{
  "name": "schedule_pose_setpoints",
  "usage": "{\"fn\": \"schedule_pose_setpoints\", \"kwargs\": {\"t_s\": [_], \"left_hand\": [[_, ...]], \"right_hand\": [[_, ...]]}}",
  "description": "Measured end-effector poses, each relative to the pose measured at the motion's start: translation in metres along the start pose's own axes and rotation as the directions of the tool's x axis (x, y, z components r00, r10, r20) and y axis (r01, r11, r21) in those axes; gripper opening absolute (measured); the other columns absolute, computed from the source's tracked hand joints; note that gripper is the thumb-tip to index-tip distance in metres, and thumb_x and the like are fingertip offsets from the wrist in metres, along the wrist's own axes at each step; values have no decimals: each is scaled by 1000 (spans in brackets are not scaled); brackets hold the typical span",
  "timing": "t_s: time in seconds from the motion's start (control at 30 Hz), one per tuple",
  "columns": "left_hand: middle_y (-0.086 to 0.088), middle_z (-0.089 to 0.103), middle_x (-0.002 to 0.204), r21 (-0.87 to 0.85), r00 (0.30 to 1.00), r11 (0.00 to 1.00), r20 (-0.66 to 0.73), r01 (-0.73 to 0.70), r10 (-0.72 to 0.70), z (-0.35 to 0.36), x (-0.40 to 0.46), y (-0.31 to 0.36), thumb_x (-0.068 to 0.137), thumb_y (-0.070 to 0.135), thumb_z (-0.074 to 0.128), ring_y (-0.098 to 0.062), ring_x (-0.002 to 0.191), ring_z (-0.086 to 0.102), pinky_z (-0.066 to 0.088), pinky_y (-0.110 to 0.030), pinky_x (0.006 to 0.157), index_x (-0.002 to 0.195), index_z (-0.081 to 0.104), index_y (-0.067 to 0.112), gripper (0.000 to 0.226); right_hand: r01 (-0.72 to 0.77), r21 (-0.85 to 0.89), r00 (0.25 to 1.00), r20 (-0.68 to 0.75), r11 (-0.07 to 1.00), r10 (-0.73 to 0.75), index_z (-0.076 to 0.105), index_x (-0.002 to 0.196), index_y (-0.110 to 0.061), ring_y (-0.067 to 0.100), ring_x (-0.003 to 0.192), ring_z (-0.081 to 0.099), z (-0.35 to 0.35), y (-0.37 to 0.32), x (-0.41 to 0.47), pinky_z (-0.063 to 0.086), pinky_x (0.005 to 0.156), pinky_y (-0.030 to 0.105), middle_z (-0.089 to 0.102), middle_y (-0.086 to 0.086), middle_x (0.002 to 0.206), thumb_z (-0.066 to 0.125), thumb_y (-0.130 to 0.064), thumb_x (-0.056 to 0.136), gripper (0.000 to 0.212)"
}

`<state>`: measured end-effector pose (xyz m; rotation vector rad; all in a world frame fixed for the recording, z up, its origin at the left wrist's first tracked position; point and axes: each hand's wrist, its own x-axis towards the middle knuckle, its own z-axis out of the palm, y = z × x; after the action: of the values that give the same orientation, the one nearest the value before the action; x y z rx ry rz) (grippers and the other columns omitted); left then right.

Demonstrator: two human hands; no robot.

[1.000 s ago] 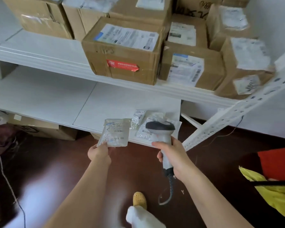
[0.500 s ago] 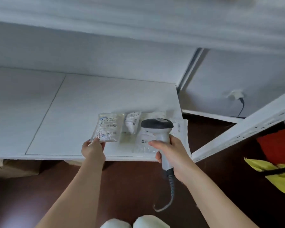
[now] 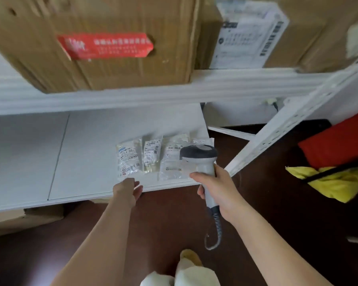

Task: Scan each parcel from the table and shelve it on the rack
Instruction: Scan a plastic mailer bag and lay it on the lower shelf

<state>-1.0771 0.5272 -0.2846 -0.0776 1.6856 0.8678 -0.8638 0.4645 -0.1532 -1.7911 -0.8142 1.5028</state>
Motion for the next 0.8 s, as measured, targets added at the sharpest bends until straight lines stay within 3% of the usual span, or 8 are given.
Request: {"fn": "schedule_pose_setpoints", "kwargs": {"t_s": [0.27,0.37,0.5,0.67,0.8], "left_hand": [[-13,61,80,289,951,957,286,28,-115,94,-196,-42,94,0,56,-21,68,58,56,-26,44,112,57,1,19],[-12,60,79,359,913,933,389,-28,-122,142,-263,-62,94,-1,54,-21,69,58,56,-26,49,107,54,1,13],[-12,58,79,440,861,879,503,-183,-72,217,-338,-97,96,1,52,-21,64,56,50,-22,41,106,54,-1,11],[-12,62,85,509,824,808,564,-297,-53,313,-421,-169,97,2,51,-22,73,59,51,-32,69,112,59,0,17],[-11,61,83,546,786,756,614,-361,-69,391,-491,-254,96,2,50,-20,70,58,50,-29,63,109,59,2,15]], "right_hand": [[-31,151,980,-192,988,59,61,107,-11,7,43,52,-124,-59,-139,46,46,19,58,3,65,68,-11,90,18],[23,227,950,-307,974,49,61,106,-10,9,43,49,-185,-66,-176,43,43,19,56,6,69,69,-12,90,18],[125,295,901,-434,947,16,61,105,-9,9,43,51,-273,-62,-209,43,46,22,56,5,67,69,-11,89,18],[263,346,843,-537,900,-40,60,103,-6,10,44,51,-402,-39,-248,42,46,24,57,5,73,68,-7,89,16],[334,344,772,-633,878,-45,58,104,-10,10,45,50,-522,-12,-285,43,47,21,55,6,74,66,-10,92,15]]}}
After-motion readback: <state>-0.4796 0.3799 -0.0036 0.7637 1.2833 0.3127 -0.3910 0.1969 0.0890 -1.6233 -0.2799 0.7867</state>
